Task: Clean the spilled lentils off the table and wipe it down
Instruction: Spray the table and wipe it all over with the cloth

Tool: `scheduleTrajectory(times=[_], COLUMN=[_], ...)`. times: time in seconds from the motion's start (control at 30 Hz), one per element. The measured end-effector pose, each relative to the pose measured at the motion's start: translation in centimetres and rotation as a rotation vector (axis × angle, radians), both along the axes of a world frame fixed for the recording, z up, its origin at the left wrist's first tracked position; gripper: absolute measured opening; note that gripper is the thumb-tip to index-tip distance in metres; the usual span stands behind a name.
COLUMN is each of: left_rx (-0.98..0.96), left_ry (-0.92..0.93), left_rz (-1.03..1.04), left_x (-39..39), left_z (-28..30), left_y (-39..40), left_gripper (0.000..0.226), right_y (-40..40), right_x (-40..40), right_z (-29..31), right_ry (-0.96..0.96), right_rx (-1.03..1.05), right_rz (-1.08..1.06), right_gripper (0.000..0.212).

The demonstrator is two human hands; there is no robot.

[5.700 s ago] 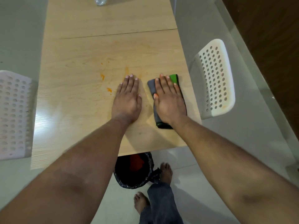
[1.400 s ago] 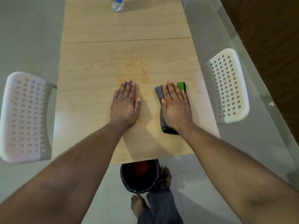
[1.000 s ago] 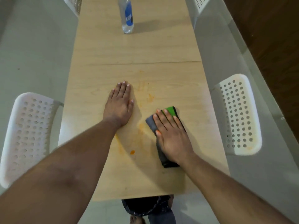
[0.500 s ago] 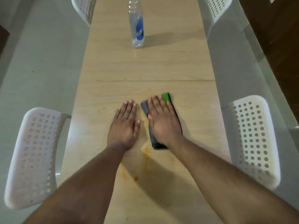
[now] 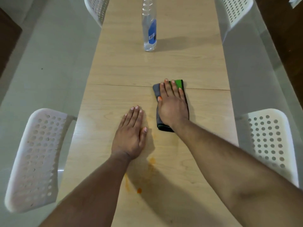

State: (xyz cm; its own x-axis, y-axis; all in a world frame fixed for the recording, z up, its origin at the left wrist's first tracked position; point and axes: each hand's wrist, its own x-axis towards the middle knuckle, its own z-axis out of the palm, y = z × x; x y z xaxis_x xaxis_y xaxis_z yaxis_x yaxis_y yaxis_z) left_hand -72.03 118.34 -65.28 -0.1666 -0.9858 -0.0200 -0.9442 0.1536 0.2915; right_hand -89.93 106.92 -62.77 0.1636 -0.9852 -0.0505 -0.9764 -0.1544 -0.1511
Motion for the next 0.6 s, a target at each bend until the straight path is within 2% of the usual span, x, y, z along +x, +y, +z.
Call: scheduleTrajectory(times=[0.13,0.3,0.37,0.43,0.6], left_rx=[0.002,0.018,0.023,0.029,0.001], left_ry=[0.011,0.02,0.013,0.005,0.011], left_rz=[0.009,-0.005,-0.009,-0.015,-0.028], left_x=[0.1,0.2,0.1,0.1,0.4], left_z=[0.3,0.9,0.8,0.6,0.1], left_y=[0.1,0.1,0.1,0.1,0.2], left_gripper=[0.067,0.07,0.07,0.07,0.07], right_y=[4.5,14.5,14.5,12.8,7.8], right_x=[1.2,-4.3,-6.6,-6.8,-2.6], right_z=[0.3,1.0,0.7,0.4,-0.6], right_ry=[0.019,0.04,0.063,0.066,0.016], right_rx=[0.035,0.08,0.063,0.043,-0.013], right_rz=[0.152,0.294,0.232,0.076,-0.125], right_gripper=[0.064,0.064,0.064,0.063,0.062])
